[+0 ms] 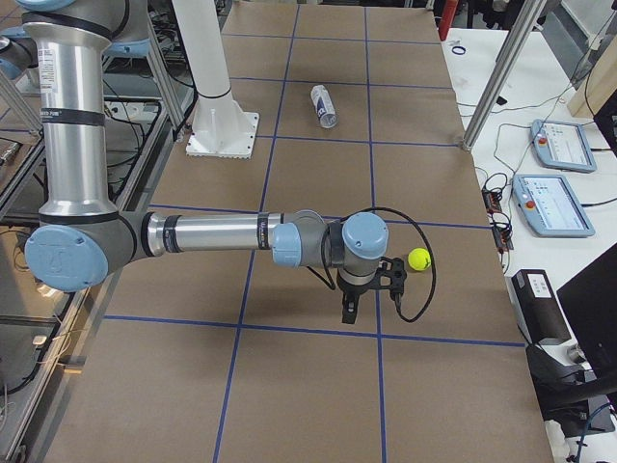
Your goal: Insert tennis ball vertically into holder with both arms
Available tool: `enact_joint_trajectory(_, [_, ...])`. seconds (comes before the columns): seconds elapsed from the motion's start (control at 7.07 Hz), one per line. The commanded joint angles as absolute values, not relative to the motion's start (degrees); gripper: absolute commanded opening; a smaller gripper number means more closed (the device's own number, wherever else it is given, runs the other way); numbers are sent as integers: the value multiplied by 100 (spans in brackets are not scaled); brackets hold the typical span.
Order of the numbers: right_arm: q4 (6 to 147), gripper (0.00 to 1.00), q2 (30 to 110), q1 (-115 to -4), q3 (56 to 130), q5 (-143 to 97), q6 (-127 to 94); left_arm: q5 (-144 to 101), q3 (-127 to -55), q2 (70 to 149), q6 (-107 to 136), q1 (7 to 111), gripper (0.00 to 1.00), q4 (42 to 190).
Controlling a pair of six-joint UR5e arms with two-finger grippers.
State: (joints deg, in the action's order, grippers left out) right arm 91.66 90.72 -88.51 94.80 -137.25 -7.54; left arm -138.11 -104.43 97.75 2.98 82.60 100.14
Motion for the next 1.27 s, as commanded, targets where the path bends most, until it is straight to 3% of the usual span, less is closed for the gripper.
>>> enact_joint_trajectory(0.0, [9176, 100, 9070, -8851, 9483, -13755, -756, -13896, -10590, 10657, 430, 7300, 100, 9993])
enact_joint_trajectory(0.42, [9167, 100, 9070, -8851, 9501, -13869, -765, -12532, -10433, 11819, 378, 5472, 99, 9738])
enact_joint_trajectory(1.13, [9167, 100, 9062, -8851, 9554, -13860, -765, -11358, -10284, 12454, 396, 3712, 99, 9607])
